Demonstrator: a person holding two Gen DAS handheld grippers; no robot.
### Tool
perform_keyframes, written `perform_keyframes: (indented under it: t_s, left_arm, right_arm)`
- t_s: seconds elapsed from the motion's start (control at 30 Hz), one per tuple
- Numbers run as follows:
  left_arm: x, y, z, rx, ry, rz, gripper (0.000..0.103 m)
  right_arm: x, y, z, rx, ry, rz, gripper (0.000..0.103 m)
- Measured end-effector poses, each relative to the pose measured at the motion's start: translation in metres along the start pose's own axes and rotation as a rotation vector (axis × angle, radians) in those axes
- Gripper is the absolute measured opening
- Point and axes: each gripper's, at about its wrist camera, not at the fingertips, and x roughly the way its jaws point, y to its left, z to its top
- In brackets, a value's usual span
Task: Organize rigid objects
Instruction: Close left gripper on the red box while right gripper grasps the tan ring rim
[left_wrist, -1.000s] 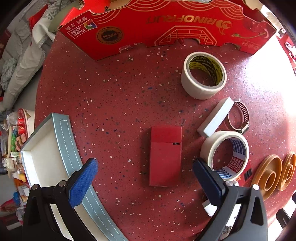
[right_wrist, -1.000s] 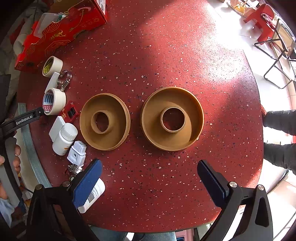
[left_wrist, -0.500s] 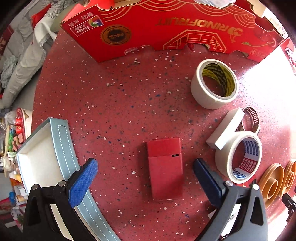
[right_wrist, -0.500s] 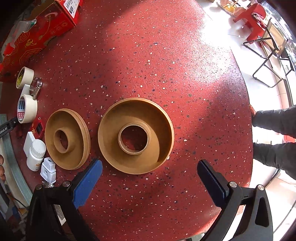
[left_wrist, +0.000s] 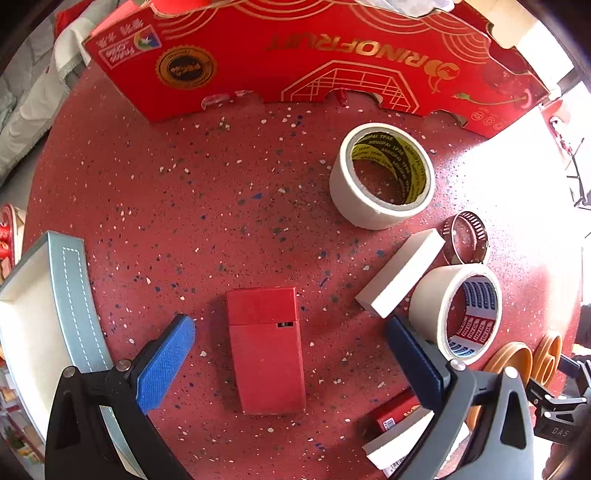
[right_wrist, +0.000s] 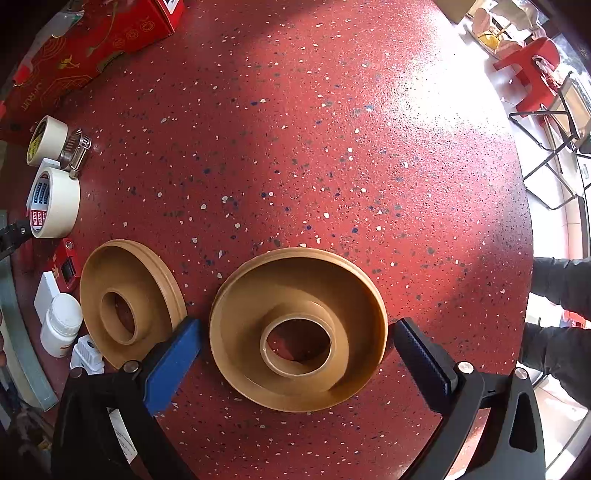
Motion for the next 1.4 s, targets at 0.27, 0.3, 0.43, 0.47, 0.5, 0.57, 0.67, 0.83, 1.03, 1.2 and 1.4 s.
perform_keyframes:
  t_s: [0.27,0.3,0.43,0.47,0.5,0.57,0.67,0.83,1.03,1.2,1.4]
  left_arm:
    - [-0.007,0.006,-0.002,0.006,-0.014,0.01,0.103]
    - [-0.007,0.005,-0.004,0.004,-0.012,0.01,0.103]
    - [-0.007,0.005,-0.003,0.001,0.001,0.014,0.103]
    - [-0.013,-0.002,0.001,0.0,0.003,0.016,0.103]
    - [-0.024,-0.001,0.003,0.0,0.006,0.019,0.103]
    - [-0.04,-0.009,0.007,-0.007,0.014,0.024,0.103]
    - [-0.05,-0.016,0.012,-0.013,0.027,0.03,0.103]
    - [-0.051,-0.019,0.013,-0.006,0.033,0.029,0.103]
    - [-0.053,-0.022,0.016,-0.007,0.037,0.027,0.102]
    - [-0.064,-0.034,0.015,0.055,0.009,0.016,0.085]
    - [-0.08,-0.047,0.012,0.123,0.007,-0.016,0.043]
  right_arm:
    - [-0.006,0.002,-0.011,-0.007,-0.046,-0.023,0.103]
    - [-0.006,0.002,-0.011,-0.007,-0.045,-0.023,0.103]
    - [-0.011,-0.002,-0.015,-0.008,-0.015,-0.027,0.103]
    - [-0.007,0.003,-0.013,-0.007,-0.014,-0.022,0.103]
    - [-0.007,0.003,-0.013,-0.008,-0.009,-0.022,0.103]
    - [-0.005,0.004,-0.01,-0.006,0.01,-0.02,0.103]
    - [-0.004,0.006,-0.007,-0.01,0.018,-0.02,0.103]
    - [-0.003,0.006,-0.001,-0.01,0.039,-0.019,0.103]
    - [0.001,0.005,0.004,-0.008,0.054,-0.013,0.103]
    - [-0.004,0.01,0.002,-0.023,0.034,-0.018,0.095]
    - [-0.007,0.013,-0.001,-0.036,0.031,-0.029,0.088]
